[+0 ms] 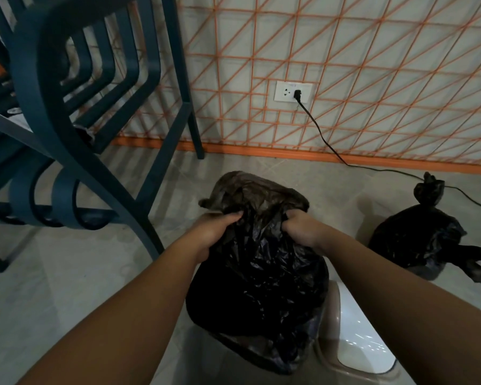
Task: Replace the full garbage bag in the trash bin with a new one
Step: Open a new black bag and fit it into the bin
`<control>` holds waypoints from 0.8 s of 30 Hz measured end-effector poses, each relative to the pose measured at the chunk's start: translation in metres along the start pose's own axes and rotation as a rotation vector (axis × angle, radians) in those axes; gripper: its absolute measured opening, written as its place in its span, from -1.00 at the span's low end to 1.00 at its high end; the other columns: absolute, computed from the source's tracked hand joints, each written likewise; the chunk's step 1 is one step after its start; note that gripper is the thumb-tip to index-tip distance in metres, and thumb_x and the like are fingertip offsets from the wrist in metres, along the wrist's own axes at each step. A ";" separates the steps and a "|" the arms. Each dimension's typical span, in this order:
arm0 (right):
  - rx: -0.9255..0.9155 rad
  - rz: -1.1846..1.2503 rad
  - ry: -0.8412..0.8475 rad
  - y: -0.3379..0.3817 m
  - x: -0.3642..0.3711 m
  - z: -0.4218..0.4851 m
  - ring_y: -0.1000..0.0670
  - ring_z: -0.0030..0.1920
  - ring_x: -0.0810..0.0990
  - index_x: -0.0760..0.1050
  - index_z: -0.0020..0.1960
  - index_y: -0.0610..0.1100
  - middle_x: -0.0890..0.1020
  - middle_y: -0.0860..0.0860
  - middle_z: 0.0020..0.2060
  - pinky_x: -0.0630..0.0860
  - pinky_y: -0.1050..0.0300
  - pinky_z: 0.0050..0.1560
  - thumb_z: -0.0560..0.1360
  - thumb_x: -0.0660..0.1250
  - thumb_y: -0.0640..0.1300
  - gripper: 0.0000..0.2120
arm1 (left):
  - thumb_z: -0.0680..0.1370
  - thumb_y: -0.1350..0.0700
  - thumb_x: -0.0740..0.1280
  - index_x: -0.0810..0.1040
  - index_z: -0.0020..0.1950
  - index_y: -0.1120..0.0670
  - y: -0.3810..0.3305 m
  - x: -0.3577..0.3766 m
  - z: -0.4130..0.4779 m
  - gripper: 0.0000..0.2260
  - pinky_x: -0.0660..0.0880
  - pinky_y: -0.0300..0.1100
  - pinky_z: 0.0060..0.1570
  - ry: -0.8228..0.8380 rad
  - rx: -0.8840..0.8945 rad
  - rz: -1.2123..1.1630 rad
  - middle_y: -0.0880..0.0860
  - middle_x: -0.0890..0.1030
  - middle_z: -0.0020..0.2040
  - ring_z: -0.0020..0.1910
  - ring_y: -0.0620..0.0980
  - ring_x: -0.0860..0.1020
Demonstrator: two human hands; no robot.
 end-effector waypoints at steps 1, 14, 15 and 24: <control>-0.013 0.063 -0.003 0.006 0.005 0.000 -0.19 -0.05 0.61 0.57 -0.04 -0.21 0.63 -0.17 -0.08 0.48 0.07 -0.09 0.51 0.16 -0.18 -0.78 | 0.41 -0.02 0.47 0.59 0.16 0.08 0.001 0.001 0.001 -0.63 0.58 -0.08 -0.08 -0.013 0.001 -0.024 0.07 0.67 -0.02 -0.07 0.09 0.64; -0.160 0.509 -0.007 0.019 0.037 0.022 -0.01 -0.26 0.70 0.67 -0.24 -0.13 0.72 0.01 -0.33 0.58 0.26 -0.35 0.40 0.45 -0.06 -0.86 | 0.34 0.13 0.30 0.68 -0.15 0.11 0.008 0.002 0.009 -0.80 0.55 -0.15 -0.23 0.192 -0.117 -0.113 0.14 0.67 -0.16 -0.24 0.12 0.64; -0.181 0.515 0.004 0.020 0.038 0.021 0.02 -0.30 0.69 0.66 -0.25 -0.13 0.72 0.03 -0.36 0.55 0.30 -0.39 0.40 0.45 -0.08 -0.88 | 0.32 0.04 0.36 0.70 -0.07 0.08 0.008 0.004 0.006 -0.75 0.56 -0.15 -0.16 0.266 -0.115 -0.107 0.10 0.70 -0.08 -0.15 0.09 0.67; -0.225 0.584 0.274 0.026 0.045 0.014 -0.01 0.16 0.63 0.55 0.24 -0.02 0.66 -0.01 0.14 0.50 0.04 0.23 0.34 0.38 0.28 -0.42 | 0.47 0.16 0.35 0.61 0.10 0.20 0.010 0.012 0.019 -0.76 0.59 -0.01 -0.02 0.008 0.033 0.029 0.19 0.68 -0.04 -0.10 0.15 0.65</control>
Point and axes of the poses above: each hand's wrist, its own z-axis towards the middle knuckle, its own x-axis out of the palm, y = z × x, the point moved 4 cm from there along z, towards the middle knuckle
